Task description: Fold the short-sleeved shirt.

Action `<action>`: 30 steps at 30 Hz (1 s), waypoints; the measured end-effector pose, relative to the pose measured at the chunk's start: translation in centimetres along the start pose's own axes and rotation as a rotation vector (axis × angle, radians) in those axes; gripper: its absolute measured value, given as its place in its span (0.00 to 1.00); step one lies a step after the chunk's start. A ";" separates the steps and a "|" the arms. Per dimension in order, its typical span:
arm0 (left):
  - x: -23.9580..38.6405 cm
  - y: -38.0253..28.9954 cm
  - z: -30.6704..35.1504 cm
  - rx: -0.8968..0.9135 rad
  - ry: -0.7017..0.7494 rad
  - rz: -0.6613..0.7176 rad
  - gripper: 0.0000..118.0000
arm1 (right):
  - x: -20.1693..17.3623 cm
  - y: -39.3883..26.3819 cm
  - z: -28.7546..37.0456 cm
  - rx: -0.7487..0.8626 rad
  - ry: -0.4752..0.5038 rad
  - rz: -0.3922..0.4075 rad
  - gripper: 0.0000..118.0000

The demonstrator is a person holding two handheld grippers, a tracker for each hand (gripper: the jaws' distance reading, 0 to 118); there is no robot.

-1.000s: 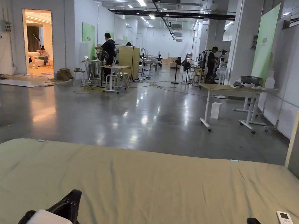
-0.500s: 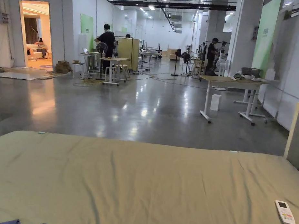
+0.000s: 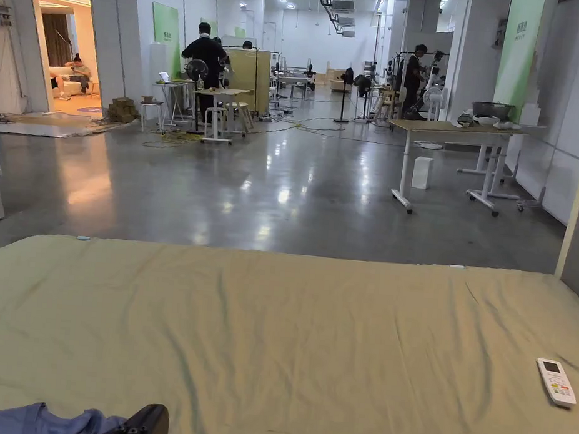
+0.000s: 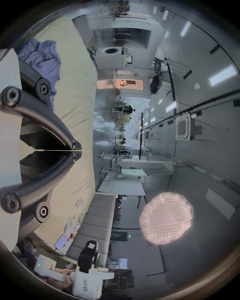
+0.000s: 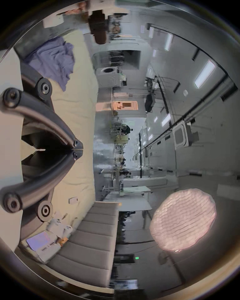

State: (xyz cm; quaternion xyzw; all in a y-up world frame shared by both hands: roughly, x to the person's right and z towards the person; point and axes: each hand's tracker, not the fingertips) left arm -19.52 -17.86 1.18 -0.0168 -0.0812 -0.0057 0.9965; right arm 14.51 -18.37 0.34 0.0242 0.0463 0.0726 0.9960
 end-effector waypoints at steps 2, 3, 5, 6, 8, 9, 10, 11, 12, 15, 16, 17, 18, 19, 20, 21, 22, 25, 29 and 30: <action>0.4 0.1 -0.1 -0.019 0.001 0.004 0.00 | -0.6 0.0 0.0 -0.014 0.008 0.028 0.00; 0.0 0.1 -0.2 -0.021 0.001 0.005 0.00 | -0.9 -0.1 -0.1 -0.032 0.016 0.013 0.00; 0.0 0.1 -0.2 -0.021 0.002 0.004 0.00 | -1.3 -0.2 0.0 -0.030 0.022 0.033 0.00; 0.0 0.1 -0.3 -0.019 0.005 0.004 0.00 | -1.5 -0.3 0.1 -0.032 0.028 0.038 0.00; -0.4 0.2 -0.1 -0.017 0.008 0.010 0.00 | -1.7 -0.2 0.2 -0.032 0.029 0.042 0.00; -0.5 0.2 -0.1 -0.018 0.014 0.014 0.00 | -1.6 -0.2 0.2 -0.035 0.030 0.034 0.00; -0.6 0.3 -0.1 -0.018 0.023 0.020 0.00 | -1.6 -0.2 0.2 -0.036 0.030 0.024 0.00; -0.8 0.3 0.0 -0.019 0.026 0.022 0.00 | -1.6 -0.1 0.2 -0.040 0.031 0.010 0.00; -1.1 0.2 0.0 -0.020 0.026 0.024 0.00 | -1.4 -0.1 0.2 -0.046 0.034 -0.010 0.00; -1.9 -0.1 0.3 -0.030 0.041 0.025 0.00 | -1.1 -0.1 0.4 -0.054 0.044 -0.041 0.00; -2.5 -0.2 0.3 -0.048 0.067 0.035 0.01 | -0.9 -0.1 0.6 -0.056 0.046 -0.045 0.00; -3.4 -0.4 0.2 -0.093 0.110 0.066 0.08 | -0.9 -0.2 0.8 -0.057 0.047 -0.045 0.00; -4.8 -0.5 0.1 -0.144 0.125 0.103 0.21 | -0.9 -0.5 0.9 -0.057 0.046 -0.042 0.00; -6.2 -0.9 0.3 -0.163 0.133 0.156 0.40 | -0.8 -0.8 1.1 -0.057 0.048 -0.040 0.00; -7.6 -1.3 0.5 -0.177 0.158 0.190 0.59 | -0.7 -1.2 1.2 -0.058 0.054 -0.041 0.00; -8.9 -1.5 0.7 -0.208 0.189 0.212 0.67 | -0.7 -1.6 1.2 -0.064 0.060 -0.044 0.00; -10.4 -1.7 0.8 -0.244 0.224 0.212 0.70 | -0.7 -2.1 1.2 -0.078 0.064 -0.052 0.00; -14.5 -3.0 0.8 -0.305 0.322 0.178 0.85 | -0.5 -3.5 0.8 -0.135 0.086 -0.110 0.00; -19.2 -5.7 -1.5 -0.440 0.386 0.206 1.00 | -0.3 -5.2 -0.2 -0.223 0.084 -0.189 0.00; -20.4 -6.8 -2.7 -0.503 0.386 0.194 1.00 | -0.2 -5.6 -0.4 -0.240 0.080 -0.201 0.00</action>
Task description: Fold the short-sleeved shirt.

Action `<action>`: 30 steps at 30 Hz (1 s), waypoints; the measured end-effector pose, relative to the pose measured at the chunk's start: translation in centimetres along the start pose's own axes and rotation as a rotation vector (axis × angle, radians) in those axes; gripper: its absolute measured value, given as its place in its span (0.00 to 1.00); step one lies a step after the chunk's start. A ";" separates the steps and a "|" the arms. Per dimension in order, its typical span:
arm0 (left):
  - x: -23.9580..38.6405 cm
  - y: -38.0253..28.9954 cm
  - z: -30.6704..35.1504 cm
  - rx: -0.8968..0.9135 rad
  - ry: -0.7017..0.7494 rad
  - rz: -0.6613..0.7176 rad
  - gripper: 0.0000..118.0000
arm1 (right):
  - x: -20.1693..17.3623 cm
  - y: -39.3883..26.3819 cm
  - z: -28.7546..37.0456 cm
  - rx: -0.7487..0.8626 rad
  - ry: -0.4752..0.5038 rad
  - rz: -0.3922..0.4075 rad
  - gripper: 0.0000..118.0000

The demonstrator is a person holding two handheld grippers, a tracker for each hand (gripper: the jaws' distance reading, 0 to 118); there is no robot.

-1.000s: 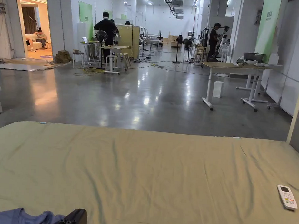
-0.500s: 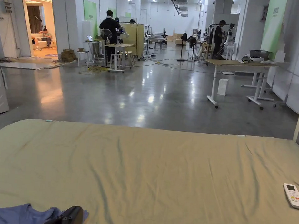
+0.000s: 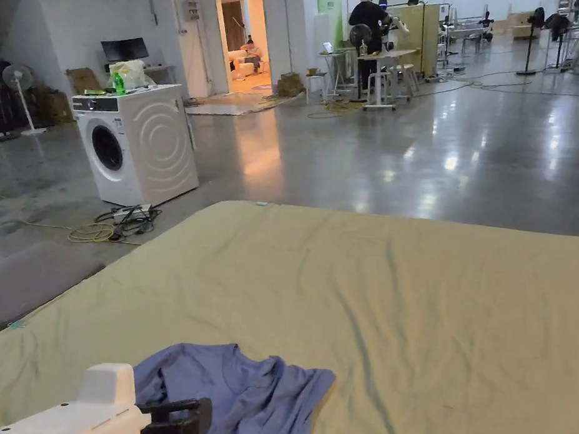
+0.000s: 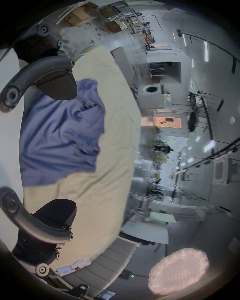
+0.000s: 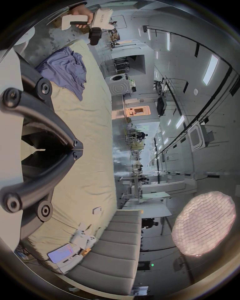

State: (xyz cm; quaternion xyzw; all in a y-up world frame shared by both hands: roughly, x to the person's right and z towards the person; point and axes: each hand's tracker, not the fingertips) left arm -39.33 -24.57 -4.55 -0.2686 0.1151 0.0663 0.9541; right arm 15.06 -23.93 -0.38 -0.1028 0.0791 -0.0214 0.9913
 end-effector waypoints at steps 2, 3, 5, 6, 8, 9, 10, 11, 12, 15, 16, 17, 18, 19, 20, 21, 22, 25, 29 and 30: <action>-0.7 -0.7 -3.6 -0.060 0.030 -0.036 1.00 | 0.3 -0.5 -0.6 -0.038 -0.009 -0.021 0.00; -0.9 -1.0 -5.6 -0.091 0.041 -0.040 1.00 | 0.4 -0.9 -1.0 -0.075 -0.018 -0.042 0.00; -1.4 -1.6 -9.5 -0.113 0.036 -0.020 1.00 | 0.6 -1.4 -1.6 -0.122 -0.038 -0.058 0.00; -1.7 -1.8 -11.6 -0.146 0.040 -0.010 1.00 | 0.7 -1.6 -2.0 -0.141 -0.047 -0.062 0.00; -2.2 -2.6 -15.8 -0.191 0.040 -0.023 1.00 | 0.8 -2.2 -2.5 -0.177 -0.062 -0.075 0.00; -1.8 -2.8 -17.3 -0.226 0.068 -0.035 1.00 | 0.9 -2.6 -2.7 -0.194 -0.069 -0.079 0.00; -1.9 -3.3 -19.2 -0.265 0.082 -0.049 1.00 | 1.0 -2.9 -2.8 -0.220 -0.079 -0.079 0.00; -2.1 -3.8 -20.6 -0.296 0.083 -0.055 1.00 | 1.1 -3.3 -2.9 -0.244 -0.091 -0.072 0.00; -2.3 -4.3 -22.0 -0.325 0.088 -0.067 0.98 | 1.2 -3.6 -2.9 -0.272 -0.110 -0.054 0.00; -3.0 -5.6 -25.0 -0.393 0.113 -0.090 0.91 | 1.5 -4.5 -3.0 -0.320 -0.158 0.008 0.00; -3.0 -6.0 -25.3 -0.385 0.116 -0.090 0.87 | 1.6 -4.8 -3.2 -0.332 -0.167 0.026 0.00; -3.3 -6.4 -25.4 -0.385 0.086 -0.074 0.84 | 1.7 -5.0 -3.3 -0.343 -0.173 0.037 0.00; -3.3 -6.5 -25.1 -0.362 0.103 -0.069 0.84 | 1.6 -5.0 -3.5 -0.355 -0.175 0.041 0.00; -3.2 -6.6 -25.0 -0.355 0.101 -0.075 0.84 | 1.5 -5.2 -3.8 -0.365 -0.174 0.039 0.00; -3.2 -6.6 -24.8 -0.348 0.100 -0.078 0.82 | 1.5 -5.3 -4.0 -0.372 -0.170 0.036 0.00; -3.3 -6.6 -24.5 -0.347 0.092 -0.082 0.75 | 1.4 -5.3 -4.3 -0.379 -0.165 0.030 0.00; -3.0 -6.3 -24.2 -0.345 0.080 -0.094 0.60 | 1.2 -5.4 -4.4 -0.383 -0.158 0.022 0.00; -1.5 -6.0 -24.2 -0.319 0.118 -0.193 0.02 | 0.7 -5.2 -4.8 -0.370 -0.126 0.017 0.00; -3.3 -5.7 -24.8 -0.360 0.074 -0.044 0.02 | 0.2 -4.4 -4.8 -0.330 -0.096 0.027 0.00; -4.0 -5.3 -24.5 -0.355 0.059 0.038 0.02 | 0.2 -4.2 -4.6 -0.315 -0.087 0.027 0.00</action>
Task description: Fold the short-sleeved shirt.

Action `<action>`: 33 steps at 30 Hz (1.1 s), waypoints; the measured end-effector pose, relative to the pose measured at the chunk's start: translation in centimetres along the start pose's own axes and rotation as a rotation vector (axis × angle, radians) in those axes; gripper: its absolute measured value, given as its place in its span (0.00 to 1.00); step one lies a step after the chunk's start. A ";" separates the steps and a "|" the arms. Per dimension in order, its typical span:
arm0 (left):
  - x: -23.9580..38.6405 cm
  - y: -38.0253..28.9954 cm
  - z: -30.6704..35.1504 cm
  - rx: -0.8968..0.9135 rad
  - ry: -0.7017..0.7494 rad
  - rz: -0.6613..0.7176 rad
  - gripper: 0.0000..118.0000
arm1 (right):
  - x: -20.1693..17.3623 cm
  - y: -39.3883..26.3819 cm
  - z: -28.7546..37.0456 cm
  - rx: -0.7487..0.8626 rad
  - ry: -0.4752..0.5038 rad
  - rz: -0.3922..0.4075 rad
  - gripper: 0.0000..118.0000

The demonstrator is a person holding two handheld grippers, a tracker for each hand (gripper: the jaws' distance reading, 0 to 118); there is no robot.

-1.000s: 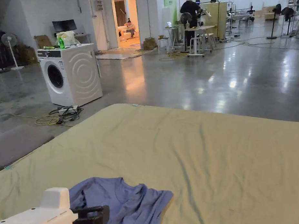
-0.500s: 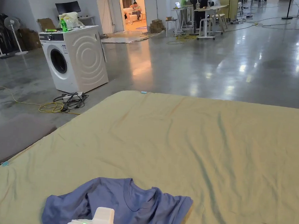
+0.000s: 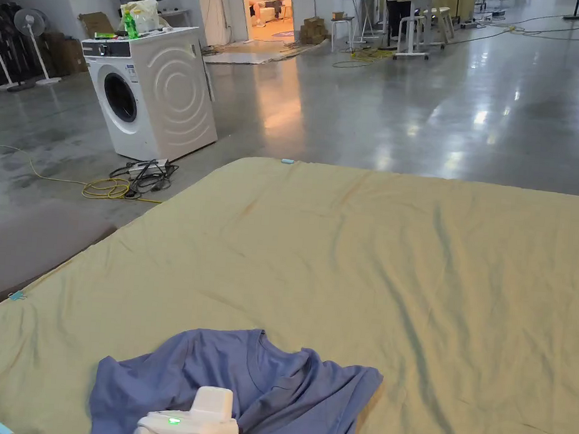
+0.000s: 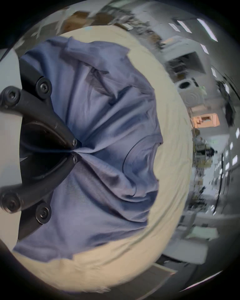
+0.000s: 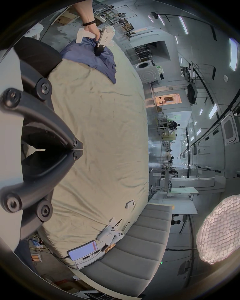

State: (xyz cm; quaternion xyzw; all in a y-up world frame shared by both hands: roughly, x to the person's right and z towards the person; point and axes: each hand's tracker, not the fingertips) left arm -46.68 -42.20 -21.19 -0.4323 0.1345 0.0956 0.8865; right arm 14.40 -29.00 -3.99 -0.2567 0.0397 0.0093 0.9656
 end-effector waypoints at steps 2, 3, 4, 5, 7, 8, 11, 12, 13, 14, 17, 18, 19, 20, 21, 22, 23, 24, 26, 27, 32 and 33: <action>-1.5 0.2 1.2 0.035 -0.067 0.127 0.02 | 0.1 0.1 0.4 0.018 0.021 -0.005 0.00; -2.5 0.4 1.6 0.076 -0.130 0.207 0.02 | 0.2 0.1 0.5 0.021 0.028 -0.003 0.00; -3.3 0.6 2.6 0.118 -0.193 0.277 0.02 | 0.4 -0.1 0.8 0.024 0.031 0.004 0.00; -3.8 0.8 3.6 0.160 -0.223 0.329 0.02 | 0.5 -0.2 1.0 0.026 0.032 0.010 0.00; -3.4 1.7 6.3 0.197 -0.260 0.413 0.02 | 0.9 -0.4 1.5 0.026 0.034 0.016 0.00; -3.0 2.3 7.7 0.225 -0.258 0.428 0.02 | 1.2 -0.7 1.7 0.025 0.036 0.012 0.00; -2.3 4.5 10.5 0.276 -0.249 0.376 0.02 | 2.0 -1.3 2.8 0.028 0.020 -0.007 0.00; -1.8 5.4 11.7 0.309 -0.246 0.337 0.02 | 2.4 -1.6 3.2 0.031 0.014 -0.012 0.00; -1.4 6.1 12.9 0.341 -0.257 0.332 0.02 | 2.7 -1.7 3.5 0.034 0.008 -0.016 0.00; -1.1 7.1 14.1 0.374 -0.295 0.335 0.02 | 3.1 -1.9 4.0 0.040 0.002 -0.021 0.00; 0.7 10.7 18.1 0.477 -0.368 0.325 0.02 | 4.2 -2.2 5.2 0.055 -0.010 -0.044 0.00; 1.7 12.4 19.6 0.510 -0.377 0.286 0.02 | 4.5 -2.4 5.5 0.063 -0.018 -0.051 0.00; 2.3 14.3 20.4 0.539 -0.382 0.238 0.02 | 4.8 -2.4 5.9 0.069 -0.029 -0.055 0.00; 3.3 15.5 21.3 0.560 -0.384 0.202 0.02 | 5.0 -2.6 6.1 0.074 -0.038 -0.060 0.00; 4.7 16.8 22.2 0.570 -0.397 0.152 0.02 | 5.4 -2.7 6.5 0.083 -0.051 -0.070 0.00; 6.2 17.7 22.7 0.578 -0.398 0.100 0.02 | 5.7 -2.9 6.7 0.090 -0.062 -0.082 0.00; 7.8 18.4 22.9 0.575 -0.396 0.051 0.02 | 6.0 -3.0 6.9 0.092 -0.075 -0.100 0.00; 10.2 18.7 22.4 0.541 -0.394 -0.003 0.02 | 6.1 -3.0 7.1 0.096 -0.094 -0.125 0.00; 14.6 18.3 21.3 0.504 -0.405 -0.102 0.02 | 6.5 -3.3 7.6 0.110 -0.114 -0.175 0.00; 16.7 18.1 19.9 0.481 -0.448 -0.144 0.02 | 6.7 -3.4 7.8 0.114 -0.113 -0.195 0.00; 31.4 12.2 14.8 0.340 -0.639 -0.343 0.02 | 7.1 -3.9 8.9 0.106 -0.173 -0.194 0.00; 35.2 9.8 13.8 0.292 -0.647 -0.433 0.02 | 7.2 -4.0 9.2 0.103 -0.207 -0.199 0.00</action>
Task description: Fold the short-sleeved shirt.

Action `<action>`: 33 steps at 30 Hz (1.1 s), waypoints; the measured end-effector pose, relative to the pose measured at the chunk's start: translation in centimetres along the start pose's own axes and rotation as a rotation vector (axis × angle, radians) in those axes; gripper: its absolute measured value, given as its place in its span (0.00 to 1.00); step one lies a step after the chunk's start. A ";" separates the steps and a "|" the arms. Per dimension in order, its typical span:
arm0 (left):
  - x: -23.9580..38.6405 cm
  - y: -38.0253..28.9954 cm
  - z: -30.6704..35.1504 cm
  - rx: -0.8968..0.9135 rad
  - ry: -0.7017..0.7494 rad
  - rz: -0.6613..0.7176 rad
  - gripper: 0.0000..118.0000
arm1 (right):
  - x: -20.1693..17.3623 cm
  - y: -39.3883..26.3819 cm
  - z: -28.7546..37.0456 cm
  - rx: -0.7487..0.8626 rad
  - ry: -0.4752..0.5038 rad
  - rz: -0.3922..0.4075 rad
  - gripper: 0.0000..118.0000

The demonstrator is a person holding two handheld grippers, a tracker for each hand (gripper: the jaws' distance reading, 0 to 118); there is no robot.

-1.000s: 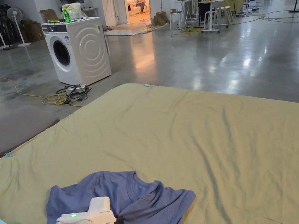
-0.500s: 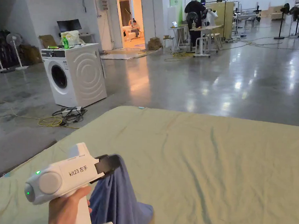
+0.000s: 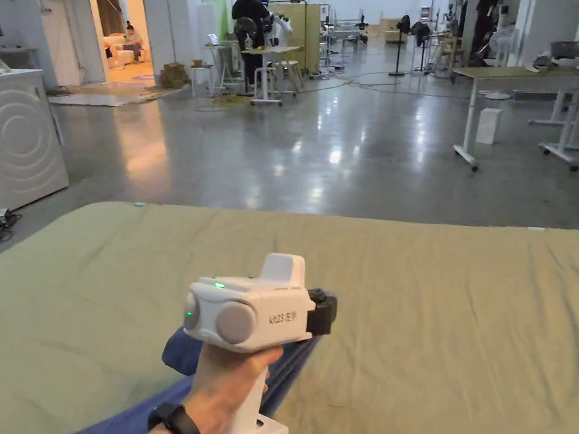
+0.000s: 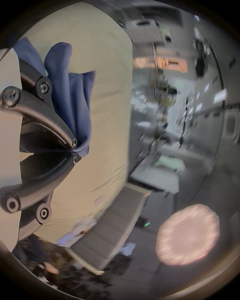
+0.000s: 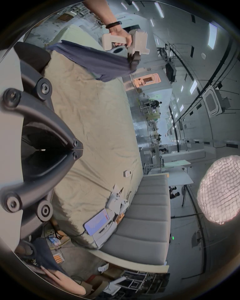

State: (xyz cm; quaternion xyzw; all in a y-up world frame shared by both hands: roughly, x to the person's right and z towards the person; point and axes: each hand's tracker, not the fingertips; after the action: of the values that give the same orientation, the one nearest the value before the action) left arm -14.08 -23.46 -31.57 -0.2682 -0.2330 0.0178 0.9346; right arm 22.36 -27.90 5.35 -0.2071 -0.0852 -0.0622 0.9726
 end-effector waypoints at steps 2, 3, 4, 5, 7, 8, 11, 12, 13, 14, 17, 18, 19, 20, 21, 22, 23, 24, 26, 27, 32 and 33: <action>5.2 -3.3 -4.0 -0.067 -0.133 -0.002 0.02 | 0.7 -0.1 0.6 -0.008 -0.003 -0.019 0.00; 8.1 -5.0 -5.6 -0.107 -0.232 0.020 0.02 | 1.2 -0.3 0.9 -0.010 -0.017 -0.029 0.00; 11.1 -6.6 -6.8 -0.129 -0.306 0.005 0.02 | 1.6 -0.4 1.1 -0.015 -0.032 -0.032 0.00; 13.9 -7.9 -7.6 -0.146 -0.357 -0.023 0.02 | 1.9 -0.5 1.3 -0.020 -0.044 -0.032 0.00; 19.5 -10.4 -9.0 -0.208 -0.457 -0.116 0.02 | 2.5 -0.9 1.6 -0.034 -0.083 -0.027 0.00; 21.4 -11.3 -9.4 -0.224 -0.487 -0.134 0.02 | 2.7 -1.1 1.7 -0.037 -0.097 -0.025 0.00; 26.7 -14.2 -9.6 -0.302 -0.564 -0.234 0.02 | 3.1 -1.6 2.5 -0.049 -0.122 -0.029 0.00; 27.4 -15.2 -9.5 -0.312 -0.571 -0.256 0.02 | 3.1 -1.8 2.8 -0.058 -0.127 -0.034 0.00; 27.6 -15.9 -9.4 -0.330 -0.569 -0.249 0.02 | 3.2 -2.1 2.8 -0.064 -0.125 -0.037 0.00; 27.9 -16.6 -9.1 -0.327 -0.563 -0.245 0.02 | 3.3 -2.3 2.8 -0.071 -0.125 -0.041 0.00; 25.8 -18.1 -8.6 -0.316 -0.527 -0.209 0.11 | 3.3 -3.0 1.8 -0.105 -0.115 -0.065 0.00; 24.8 -18.2 -7.9 -0.305 -0.506 -0.152 0.29 | 3.1 -2.9 1.5 -0.106 -0.109 -0.069 0.00; 23.4 -17.8 -7.2 -0.288 -0.477 -0.103 0.52 | 2.9 -2.9 1.2 -0.102 -0.091 -0.074 0.00; 22.0 -17.0 -6.3 -0.271 -0.451 -0.066 0.79 | 2.5 -2.6 0.9 -0.090 -0.059 -0.073 0.00; 20.0 -15.7 -4.6 -0.235 -0.434 -0.046 0.86 | 2.0 -2.2 0.6 -0.074 -0.023 -0.062 0.00; 18.2 -14.5 -2.3 -0.177 -0.431 -0.034 0.85 | 1.4 -1.6 0.1 -0.065 0.000 -0.039 0.00; 16.6 -13.4 -0.2 -0.126 -0.408 -0.030 0.85 | 0.9 -1.0 -0.2 -0.048 0.020 -0.016 0.00; 14.9 -12.0 2.4 -0.066 -0.361 -0.044 0.85 | 0.2 -0.3 -0.7 -0.026 0.049 0.006 0.00; 12.2 -10.1 7.8 0.048 -0.261 -0.090 0.85 | -1.3 1.3 -1.4 0.018 0.100 0.036 0.00; 11.0 -9.2 10.6 0.094 -0.223 -0.112 0.86 | -2.2 2.2 -1.7 0.044 0.135 0.041 0.00; 8.0 -8.2 23.3 0.308 -0.151 -0.032 0.85 | -5.7 5.5 -1.3 0.167 0.262 0.070 0.00; 8.0 -8.9 25.3 0.357 -0.089 -0.021 0.85 | -6.4 6.0 -1.0 0.189 0.256 0.081 0.00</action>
State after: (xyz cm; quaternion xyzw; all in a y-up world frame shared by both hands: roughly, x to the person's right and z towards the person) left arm -19.07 -17.30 -4.73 -0.0943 -0.2698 0.0608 0.9564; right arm 17.20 -22.37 0.88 -0.1082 0.0425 -0.0407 0.9924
